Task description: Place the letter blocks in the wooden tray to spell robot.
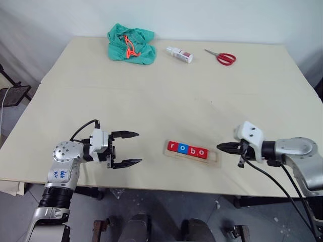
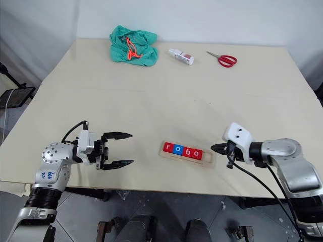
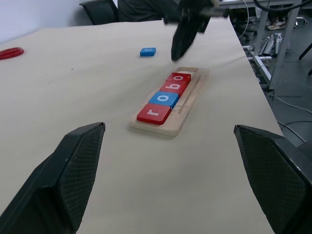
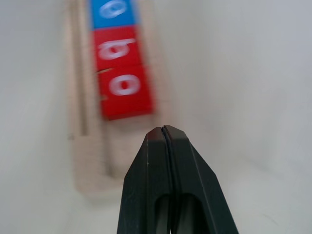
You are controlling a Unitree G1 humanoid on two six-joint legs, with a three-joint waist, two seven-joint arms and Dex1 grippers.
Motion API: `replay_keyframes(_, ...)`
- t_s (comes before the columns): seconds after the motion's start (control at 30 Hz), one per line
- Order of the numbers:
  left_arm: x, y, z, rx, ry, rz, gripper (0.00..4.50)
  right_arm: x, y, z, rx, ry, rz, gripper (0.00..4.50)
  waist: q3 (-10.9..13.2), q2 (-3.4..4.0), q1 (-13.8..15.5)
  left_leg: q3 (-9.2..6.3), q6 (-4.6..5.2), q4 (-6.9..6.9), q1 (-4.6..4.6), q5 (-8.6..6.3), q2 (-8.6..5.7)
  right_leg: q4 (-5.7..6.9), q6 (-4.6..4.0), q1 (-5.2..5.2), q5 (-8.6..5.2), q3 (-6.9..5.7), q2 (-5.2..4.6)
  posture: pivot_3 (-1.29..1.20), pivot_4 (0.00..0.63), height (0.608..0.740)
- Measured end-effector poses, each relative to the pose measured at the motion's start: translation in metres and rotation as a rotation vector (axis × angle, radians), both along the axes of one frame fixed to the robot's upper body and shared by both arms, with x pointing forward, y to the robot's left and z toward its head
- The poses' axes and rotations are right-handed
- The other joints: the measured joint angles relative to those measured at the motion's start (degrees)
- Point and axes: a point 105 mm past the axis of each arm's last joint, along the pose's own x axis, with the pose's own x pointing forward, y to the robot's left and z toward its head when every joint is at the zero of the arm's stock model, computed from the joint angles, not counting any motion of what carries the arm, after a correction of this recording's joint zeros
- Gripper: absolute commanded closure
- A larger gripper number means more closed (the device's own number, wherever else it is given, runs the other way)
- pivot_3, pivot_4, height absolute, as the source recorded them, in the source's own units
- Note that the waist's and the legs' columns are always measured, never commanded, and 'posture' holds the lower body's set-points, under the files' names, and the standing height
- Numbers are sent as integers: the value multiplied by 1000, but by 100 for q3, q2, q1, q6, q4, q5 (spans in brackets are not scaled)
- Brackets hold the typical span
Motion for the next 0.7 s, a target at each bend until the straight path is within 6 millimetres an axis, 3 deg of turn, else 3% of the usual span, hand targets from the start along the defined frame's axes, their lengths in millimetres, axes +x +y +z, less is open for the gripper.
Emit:
replay_keyframes(0.07, 1, -2, 1, 4, -4, -19, 0, -1, -9, 5, 62, -32, -88, 4482, 0, 0, 0, 2, 0, -1, 1, 0, 0, 1, 0, -1, 0, 1, 0, 0, 150, 740)
replay_keyframes(0.17, 2, -4, 0, 7, 0, -42, 0, -5, -28, 7, 155, -92, -267, 3937, 0, 0, 9, 1, 0, -4, 0, 0, -3, 2, 0, 0, 0, -1, -1, 0, 150, 740)
replay_keyframes(0.33, 6, -7, -2, 3, 14, -75, 0, -31, -56, -18, 232, -92, -518, 2265, 0, 0, 6, 2, 0, -5, 2, 0, -4, 5, 0, -1, 0, 1, -2, 0, 150, 740)
replay_keyframes(0.57, 10, -8, 0, 9, 14, -108, 0, -53, -70, -23, 282, -130, -687, 23, -2, 3, -31, 11, -1, -8, 14, 0, 1, 9, 0, -1, 0, 11, 3, 0, 150, 740)
replay_keyframes(0.7, 11, -7, -2, 12, 26, -113, 0, -59, -66, -23, 309, -137, -718, 23, -2, 4, -16, 9, -1, -7, 13, 0, 0, 9, 0, 0, 0, 13, 2, 0, 150, 740)
